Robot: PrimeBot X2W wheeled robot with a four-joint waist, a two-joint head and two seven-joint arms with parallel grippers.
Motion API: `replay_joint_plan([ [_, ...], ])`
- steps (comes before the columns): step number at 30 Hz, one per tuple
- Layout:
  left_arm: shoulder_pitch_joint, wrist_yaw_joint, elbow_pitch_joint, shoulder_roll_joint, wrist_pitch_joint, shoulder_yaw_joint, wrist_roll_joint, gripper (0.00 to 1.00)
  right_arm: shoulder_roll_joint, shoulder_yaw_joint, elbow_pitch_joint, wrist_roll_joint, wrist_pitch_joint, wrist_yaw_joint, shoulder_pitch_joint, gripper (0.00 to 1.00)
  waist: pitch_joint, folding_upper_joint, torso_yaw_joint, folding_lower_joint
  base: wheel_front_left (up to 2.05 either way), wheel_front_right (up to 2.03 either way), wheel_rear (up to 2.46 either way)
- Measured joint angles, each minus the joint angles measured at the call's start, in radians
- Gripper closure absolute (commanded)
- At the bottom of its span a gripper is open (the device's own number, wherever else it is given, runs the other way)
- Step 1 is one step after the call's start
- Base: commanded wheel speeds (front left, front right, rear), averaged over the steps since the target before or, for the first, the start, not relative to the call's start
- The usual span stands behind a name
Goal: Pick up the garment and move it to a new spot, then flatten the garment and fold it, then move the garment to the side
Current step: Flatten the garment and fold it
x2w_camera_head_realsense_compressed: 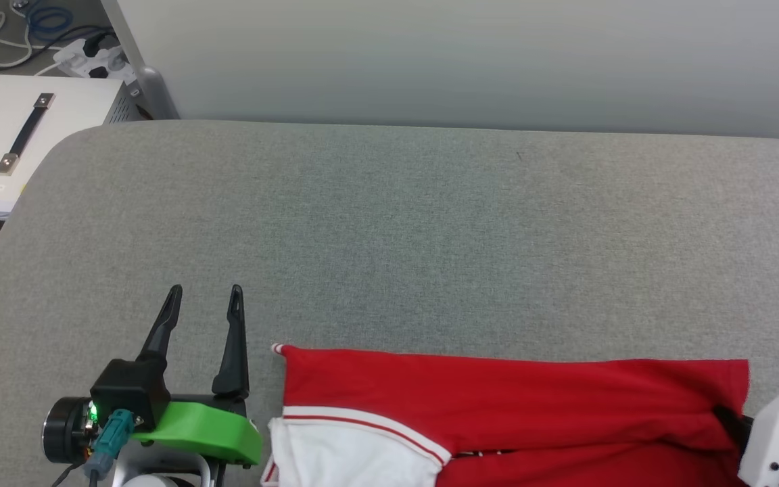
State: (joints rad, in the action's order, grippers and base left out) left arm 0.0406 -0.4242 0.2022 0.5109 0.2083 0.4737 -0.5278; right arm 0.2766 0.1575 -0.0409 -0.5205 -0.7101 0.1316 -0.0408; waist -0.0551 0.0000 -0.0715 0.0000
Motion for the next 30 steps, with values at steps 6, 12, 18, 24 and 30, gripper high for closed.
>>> replay_joint_plan([
  [6,-0.005,0.000,-0.004,-0.001,0.007,0.001,-0.002,0.00,0.027,0.122,-0.028,0.009,-0.021,0.000,-0.003,1.00,0.020,0.0000,0.017,0.0000,0.00,0.00,0.00],
  [12,-0.018,0.000,-0.006,-0.001,0.007,0.003,-0.003,0.00,0.026,0.203,-0.040,0.015,-0.038,0.000,-0.004,1.00,0.034,0.0000,0.032,0.0000,0.00,0.00,0.00],
  [18,-0.019,-0.003,-0.004,0.002,0.006,0.004,-0.003,0.00,-0.072,0.215,-0.014,-0.153,-0.119,0.000,0.002,1.00,0.044,0.0000,0.042,0.0000,0.00,0.00,0.00],
  [24,-0.019,-0.004,-0.002,0.007,0.002,0.005,-0.003,0.00,-0.176,0.208,0.023,-0.384,-0.245,0.000,0.007,1.00,0.045,0.0000,0.037,0.0000,0.00,0.00,0.00],
  [30,-0.017,-0.004,-0.001,0.006,0.002,0.010,-0.003,0.00,-0.217,0.138,0.013,-0.576,-0.305,0.000,0.014,1.00,0.039,0.0000,0.020,0.0000,0.00,0.00,0.00],
])
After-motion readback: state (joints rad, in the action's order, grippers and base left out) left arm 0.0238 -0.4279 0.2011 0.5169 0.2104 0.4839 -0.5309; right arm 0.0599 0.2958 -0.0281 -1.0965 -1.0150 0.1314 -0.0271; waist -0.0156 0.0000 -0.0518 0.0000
